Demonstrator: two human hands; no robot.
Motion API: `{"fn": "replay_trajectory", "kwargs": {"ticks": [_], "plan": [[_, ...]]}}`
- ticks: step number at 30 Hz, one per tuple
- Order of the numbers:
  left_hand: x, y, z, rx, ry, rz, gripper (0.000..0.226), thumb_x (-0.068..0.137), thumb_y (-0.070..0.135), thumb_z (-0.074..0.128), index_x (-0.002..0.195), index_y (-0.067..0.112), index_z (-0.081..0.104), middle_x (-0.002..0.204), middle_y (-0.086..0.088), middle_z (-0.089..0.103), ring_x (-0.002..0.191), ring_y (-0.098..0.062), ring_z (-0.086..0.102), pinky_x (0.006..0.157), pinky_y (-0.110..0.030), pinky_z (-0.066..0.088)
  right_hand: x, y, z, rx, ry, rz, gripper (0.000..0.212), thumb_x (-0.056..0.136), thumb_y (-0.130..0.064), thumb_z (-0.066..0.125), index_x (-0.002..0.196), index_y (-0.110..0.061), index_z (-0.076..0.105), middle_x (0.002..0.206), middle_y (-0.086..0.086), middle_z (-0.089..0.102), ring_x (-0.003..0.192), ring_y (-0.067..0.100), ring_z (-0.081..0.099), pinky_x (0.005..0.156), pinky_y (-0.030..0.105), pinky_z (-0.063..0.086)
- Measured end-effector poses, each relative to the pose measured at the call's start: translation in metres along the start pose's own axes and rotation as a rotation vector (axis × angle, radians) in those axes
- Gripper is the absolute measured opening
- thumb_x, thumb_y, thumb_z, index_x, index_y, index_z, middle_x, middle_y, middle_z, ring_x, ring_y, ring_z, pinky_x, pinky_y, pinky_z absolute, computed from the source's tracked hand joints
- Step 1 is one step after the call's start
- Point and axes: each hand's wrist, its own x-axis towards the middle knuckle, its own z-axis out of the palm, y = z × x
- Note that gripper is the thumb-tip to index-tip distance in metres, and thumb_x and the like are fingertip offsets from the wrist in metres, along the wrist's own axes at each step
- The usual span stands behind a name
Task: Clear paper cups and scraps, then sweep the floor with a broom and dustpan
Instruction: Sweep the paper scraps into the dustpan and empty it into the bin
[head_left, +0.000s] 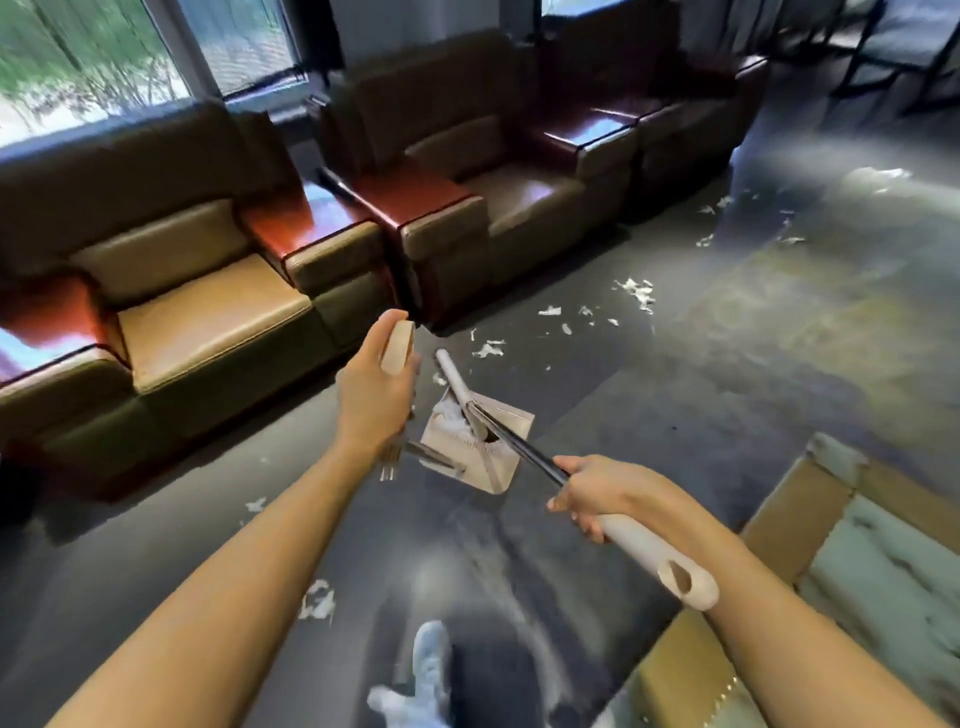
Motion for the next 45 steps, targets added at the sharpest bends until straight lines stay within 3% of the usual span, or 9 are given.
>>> {"fn": "replay_trajectory", "kwargs": {"ticks": [4, 9, 15, 20, 27, 31, 35, 41, 45], "plan": [[0.13, -0.021, 0.069, -0.037, -0.104, 0.069, 0.048, 0.093, 0.021, 0.06, 0.123, 0.055, 0.042, 0.099, 0.01, 0.06, 0.067, -0.009, 0.064, 0.048, -0.018, 0.051, 0.082, -0.063, -0.055, 0.096, 0.074, -0.013, 0.044, 0.092, 0.0, 0.05, 0.131, -0.019, 0.047, 0.042, -0.001, 0.036, 0.033, 0.006, 0.034, 0.036, 0.014, 0.032], [0.273, -0.003, 0.158, -0.057, -0.274, 0.116, 0.048, 0.093, 0.023, 0.06, 0.127, 0.053, 0.043, 0.11, 0.007, 0.059, 0.095, -0.022, 0.065, 0.083, -0.047, 0.057, 0.146, -0.131, -0.139, 0.22, 0.225, -0.01, 0.054, 0.093, 0.001, 0.05, 0.143, -0.018, 0.038, 0.042, 0.0, 0.038, 0.028, 0.005, 0.034, 0.034, 0.013, 0.031], [0.431, 0.025, 0.288, -0.163, -0.372, 0.175, 0.046, 0.094, 0.021, 0.06, 0.127, 0.05, 0.045, 0.119, -0.001, 0.057, 0.078, -0.016, 0.065, 0.052, -0.027, 0.057, 0.225, -0.194, -0.267, 0.452, 0.322, 0.007, 0.056, 0.094, 0.003, 0.048, 0.14, -0.026, 0.038, 0.036, -0.002, 0.034, 0.026, 0.005, 0.032, 0.031, 0.011, 0.029], [0.549, 0.063, 0.433, -0.232, -0.425, 0.178, 0.046, 0.095, 0.02, 0.058, 0.134, 0.041, 0.045, 0.125, -0.002, 0.056, 0.081, -0.02, 0.065, 0.05, -0.024, 0.055, 0.301, -0.241, -0.418, 0.44, 0.392, -0.008, 0.039, 0.092, 0.005, 0.048, 0.123, -0.018, 0.05, 0.042, 0.0, 0.035, 0.028, 0.005, 0.033, 0.031, 0.013, 0.031], [0.698, 0.141, 0.6, -0.285, -0.484, 0.169, 0.05, 0.094, 0.017, 0.059, 0.139, 0.032, 0.044, 0.128, -0.008, 0.057, 0.11, -0.039, 0.06, 0.089, -0.055, 0.052, 0.367, -0.31, -0.63, 0.423, 0.436, 0.021, 0.032, 0.093, 0.001, 0.047, 0.117, -0.02, 0.051, 0.038, -0.004, 0.039, 0.032, 0.006, 0.035, 0.034, 0.014, 0.033], [0.78, 0.173, 0.719, -0.281, -0.514, 0.244, 0.047, 0.095, 0.017, 0.057, 0.138, 0.032, 0.045, 0.124, -0.017, 0.059, 0.107, -0.042, 0.06, 0.074, -0.043, 0.059, 0.418, -0.335, -0.754, 0.437, 0.452, 0.02, 0.029, 0.093, 0.0, 0.05, 0.104, -0.026, 0.048, 0.04, -0.003, 0.041, 0.033, 0.006, 0.037, 0.036, 0.015, 0.035], [0.872, 0.194, 0.846, -0.24, -0.543, 0.305, 0.041, 0.095, 0.016, 0.057, 0.131, 0.033, 0.049, 0.114, -0.023, 0.062, 0.096, -0.044, 0.063, 0.06, -0.03, 0.054, 0.486, -0.363, -0.884, 0.483, 0.477, 0.037, 0.033, 0.092, 0.001, 0.049, 0.114, -0.023, 0.054, 0.042, -0.004, 0.042, 0.035, 0.006, 0.036, 0.035, 0.016, 0.034], [0.991, 0.269, 1.017, -0.206, -0.651, 0.347, 0.043, 0.092, 0.013, 0.058, 0.131, 0.03, 0.05, 0.118, -0.017, 0.061, 0.102, -0.044, 0.061, 0.085, -0.058, 0.053, 0.55, -0.403, -1.062, 0.593, 0.509, 0.028, 0.041, 0.094, 0.004, 0.043, 0.127, -0.02, 0.047, 0.055, 0.002, 0.037, 0.03, 0.003, 0.033, 0.032, 0.012, 0.029], [1.058, 0.308, 1.132, -0.209, -0.68, 0.408, 0.044, 0.094, 0.016, 0.056, 0.135, 0.031, 0.046, 0.119, -0.018, 0.06, 0.09, -0.036, 0.064, 0.066, -0.034, 0.057, 0.588, -0.416, -1.182, 0.679, 0.576, 0.026, 0.061, 0.093, 0.004, 0.046, 0.147, -0.023, 0.033, 0.064, 0.002, 0.04, 0.03, 0.002, 0.035, 0.032, 0.011, 0.03]]}}
